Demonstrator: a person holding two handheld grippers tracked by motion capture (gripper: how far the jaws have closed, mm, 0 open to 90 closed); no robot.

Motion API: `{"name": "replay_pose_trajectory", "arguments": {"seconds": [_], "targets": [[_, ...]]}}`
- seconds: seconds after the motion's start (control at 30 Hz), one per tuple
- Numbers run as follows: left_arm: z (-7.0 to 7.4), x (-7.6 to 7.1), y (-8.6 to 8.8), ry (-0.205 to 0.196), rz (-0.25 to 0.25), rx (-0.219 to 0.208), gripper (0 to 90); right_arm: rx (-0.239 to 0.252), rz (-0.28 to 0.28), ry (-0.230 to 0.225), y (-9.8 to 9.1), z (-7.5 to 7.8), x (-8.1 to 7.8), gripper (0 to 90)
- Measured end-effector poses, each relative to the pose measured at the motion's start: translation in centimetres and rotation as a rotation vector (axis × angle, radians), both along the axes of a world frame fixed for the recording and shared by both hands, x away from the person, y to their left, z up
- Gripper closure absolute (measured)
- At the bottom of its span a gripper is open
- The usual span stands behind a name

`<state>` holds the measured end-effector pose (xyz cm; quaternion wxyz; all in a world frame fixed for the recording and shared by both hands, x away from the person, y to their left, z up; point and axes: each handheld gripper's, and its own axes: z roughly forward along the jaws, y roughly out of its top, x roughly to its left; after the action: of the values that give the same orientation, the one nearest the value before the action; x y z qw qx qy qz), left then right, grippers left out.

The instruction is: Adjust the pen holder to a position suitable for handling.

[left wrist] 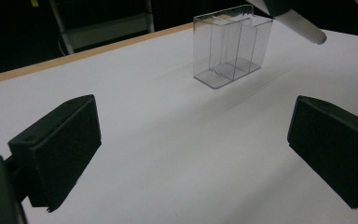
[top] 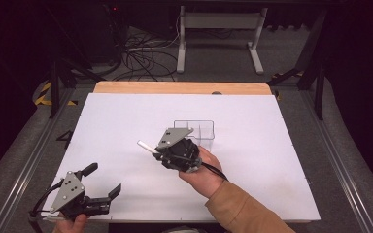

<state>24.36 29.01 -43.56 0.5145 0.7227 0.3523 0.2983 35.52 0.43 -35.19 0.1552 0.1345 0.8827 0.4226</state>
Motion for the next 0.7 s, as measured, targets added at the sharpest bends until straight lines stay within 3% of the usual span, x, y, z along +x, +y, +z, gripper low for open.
{"name": "replay_pose_trajectory", "arguments": {"seconds": [0.3, 0.47, 0.7], "targets": [[0.0, 0.0, 0.0, 0.006, -0.004, -0.002, 3.5, 0.146, 0.006, -0.038, -2.2, 1.3, 1.0, 78.4], [0.0, 0.1, 0.0, 0.001, -0.002, 0.001, 3.5, 0.202, 0.006, -0.052, -3.0, 1.6, 1.6, 78.4], [0.0, 0.0, 0.0, 0.006, -0.004, -0.002, 3.5, 0.303, -0.032, -0.062, -4.2, 2.0, 2.5, 78.4]]}}
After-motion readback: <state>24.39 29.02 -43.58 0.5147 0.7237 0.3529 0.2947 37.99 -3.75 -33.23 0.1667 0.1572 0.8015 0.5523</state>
